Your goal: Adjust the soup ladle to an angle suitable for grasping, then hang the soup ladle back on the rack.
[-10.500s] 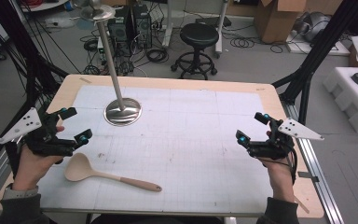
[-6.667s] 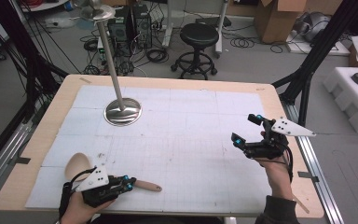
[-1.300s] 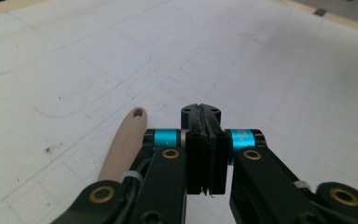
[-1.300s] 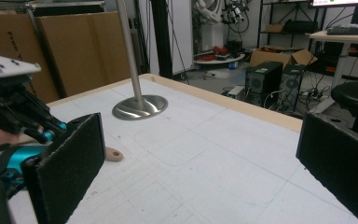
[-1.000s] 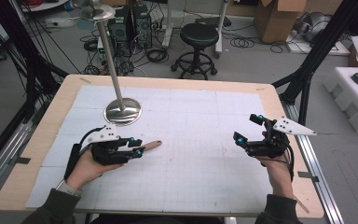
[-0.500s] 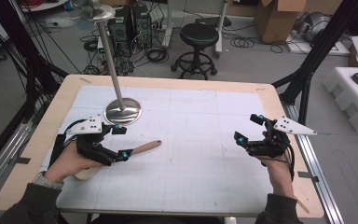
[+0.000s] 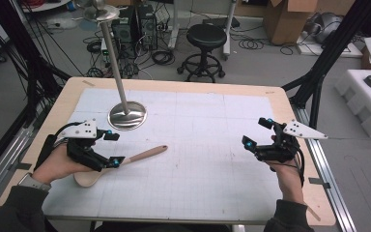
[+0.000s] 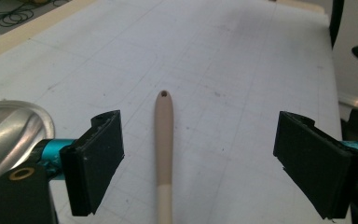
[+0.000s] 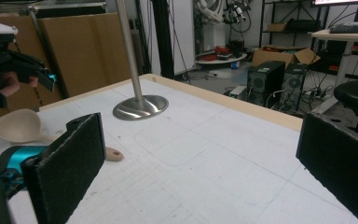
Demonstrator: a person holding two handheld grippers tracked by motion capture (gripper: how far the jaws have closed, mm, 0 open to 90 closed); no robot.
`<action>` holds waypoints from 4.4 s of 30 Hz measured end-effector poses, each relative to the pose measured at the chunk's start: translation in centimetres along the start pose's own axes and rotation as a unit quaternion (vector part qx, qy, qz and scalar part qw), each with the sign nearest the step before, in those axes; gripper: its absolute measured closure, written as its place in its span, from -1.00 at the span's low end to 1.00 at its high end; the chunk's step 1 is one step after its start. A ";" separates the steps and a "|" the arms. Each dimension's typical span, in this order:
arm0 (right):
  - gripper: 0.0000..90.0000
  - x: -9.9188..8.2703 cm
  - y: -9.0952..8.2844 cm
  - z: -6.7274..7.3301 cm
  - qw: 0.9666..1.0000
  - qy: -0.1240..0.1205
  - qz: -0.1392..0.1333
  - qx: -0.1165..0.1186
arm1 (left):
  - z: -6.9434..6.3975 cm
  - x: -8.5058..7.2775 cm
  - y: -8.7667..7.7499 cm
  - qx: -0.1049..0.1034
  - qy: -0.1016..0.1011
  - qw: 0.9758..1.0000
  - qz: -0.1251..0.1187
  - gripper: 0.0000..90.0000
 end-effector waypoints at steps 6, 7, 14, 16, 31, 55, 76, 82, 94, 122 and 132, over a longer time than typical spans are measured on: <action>-0.99 0.0 0.2 -0.3 1.000 0.000 0.000 -0.001 | -0.1 -0.7 0.2 -0.022 0.006 1.000 0.018 -0.57; -0.99 -0.1 0.2 -0.2 1.000 0.003 0.003 -0.001 | -0.1 -0.8 0.3 -0.024 0.008 0.999 0.024 -0.56; -0.99 -0.1 0.1 0.0 1.000 -0.001 0.002 0.001 | 0.5 -1.9 0.9 -0.032 -0.003 0.998 0.061 -0.53; -0.99 0.0 0.0 -0.1 1.000 0.001 0.001 0.000 | 0.5 -2.1 1.0 -0.037 -0.008 0.997 0.063 -0.53; -0.99 -0.2 0.0 0.0 1.000 -0.001 0.006 0.000 | 0.7 -4.4 1.9 -0.056 -0.006 0.985 0.166 -0.38; -0.99 -0.3 -0.1 -0.1 1.000 -0.001 0.007 -0.002 | 0.2 -5.7 4.1 -0.070 0.028 0.951 0.301 0.08; -0.99 -0.3 0.0 -0.1 1.000 -0.001 0.010 -0.002 | 0.5 -5.6 5.0 -0.089 0.024 0.936 0.340 0.69; -0.99 -0.3 -0.1 -0.1 1.000 -0.001 0.007 -0.002 | 0.5 -5.7 4.8 -0.083 0.029 0.940 0.330 0.73; -0.99 -0.2 -0.5 -0.5 1.000 0.003 0.001 -0.006 | 0.9 -3.6 2.0 -0.024 0.002 0.975 0.223 0.73; -0.99 -0.5 -0.2 -0.3 1.000 0.001 0.010 -0.006 | 0.6 -0.4 -1.3 0.104 -0.060 0.993 -0.011 0.73; -0.99 -0.5 0.0 -0.3 1.000 0.000 0.010 -0.007 | 1.2 0.5 -3.6 0.175 -0.065 0.981 -0.060 0.73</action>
Point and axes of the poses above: each handheld gripper's, and its own axes: y roughly forward along the jaws, x roughly out of its top, z roughly to its left, the point moved 5 cm from there along y, roughly forward along the jaws, and after that the axes turned 15 degrees about y, right-handed, at the moved point
